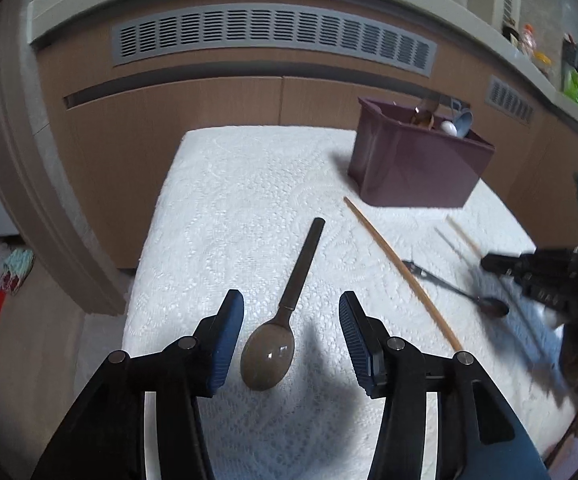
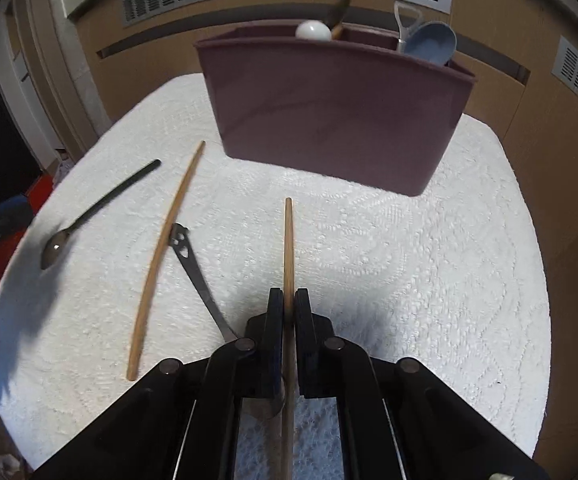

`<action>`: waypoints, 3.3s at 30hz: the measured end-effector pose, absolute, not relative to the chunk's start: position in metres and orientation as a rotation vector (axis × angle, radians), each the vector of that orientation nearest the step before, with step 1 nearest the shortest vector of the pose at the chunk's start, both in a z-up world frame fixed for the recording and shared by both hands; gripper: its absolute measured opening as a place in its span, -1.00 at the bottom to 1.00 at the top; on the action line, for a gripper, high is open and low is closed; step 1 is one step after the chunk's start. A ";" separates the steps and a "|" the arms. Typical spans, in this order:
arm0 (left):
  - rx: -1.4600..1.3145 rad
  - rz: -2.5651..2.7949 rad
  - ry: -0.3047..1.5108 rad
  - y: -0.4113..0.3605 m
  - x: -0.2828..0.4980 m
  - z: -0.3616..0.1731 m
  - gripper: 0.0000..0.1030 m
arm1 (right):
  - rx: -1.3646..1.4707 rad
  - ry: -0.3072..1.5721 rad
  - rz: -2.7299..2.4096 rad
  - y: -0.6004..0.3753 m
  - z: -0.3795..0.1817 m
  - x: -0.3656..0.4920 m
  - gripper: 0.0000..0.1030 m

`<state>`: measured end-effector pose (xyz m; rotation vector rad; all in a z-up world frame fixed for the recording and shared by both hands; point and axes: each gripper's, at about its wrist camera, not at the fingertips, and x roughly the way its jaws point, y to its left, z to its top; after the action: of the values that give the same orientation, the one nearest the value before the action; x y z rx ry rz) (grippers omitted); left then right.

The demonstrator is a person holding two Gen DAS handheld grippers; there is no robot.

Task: Organize utensils
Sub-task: 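Close the left tool on the black handle of the brown-bowl spoon, then lift the brown-bowl spoon with the left tool while the right tool holds the chopstick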

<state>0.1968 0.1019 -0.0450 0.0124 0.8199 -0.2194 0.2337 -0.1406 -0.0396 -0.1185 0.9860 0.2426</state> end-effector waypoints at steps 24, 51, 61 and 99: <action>0.257 -0.301 1.160 0.026 0.330 -0.077 -0.72 | 0.031 0.917 0.297 -0.179 -0.016 0.218 -0.89; -0.024 -0.338 0.591 0.046 0.155 0.043 -0.76 | -0.022 0.730 0.283 -0.171 0.051 0.168 -0.89; -0.001 -0.356 0.426 0.024 0.185 0.112 -0.85 | -0.038 0.569 0.260 -0.177 0.107 0.184 -0.89; -0.049 -0.104 0.898 -0.007 0.223 -0.069 -0.30 | 0.045 0.685 0.258 -0.210 0.048 0.214 -0.89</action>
<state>0.2234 -0.0070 -0.0689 -0.0493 0.8982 -0.1043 0.2142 -0.2102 0.0479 0.0449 0.6847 0.2583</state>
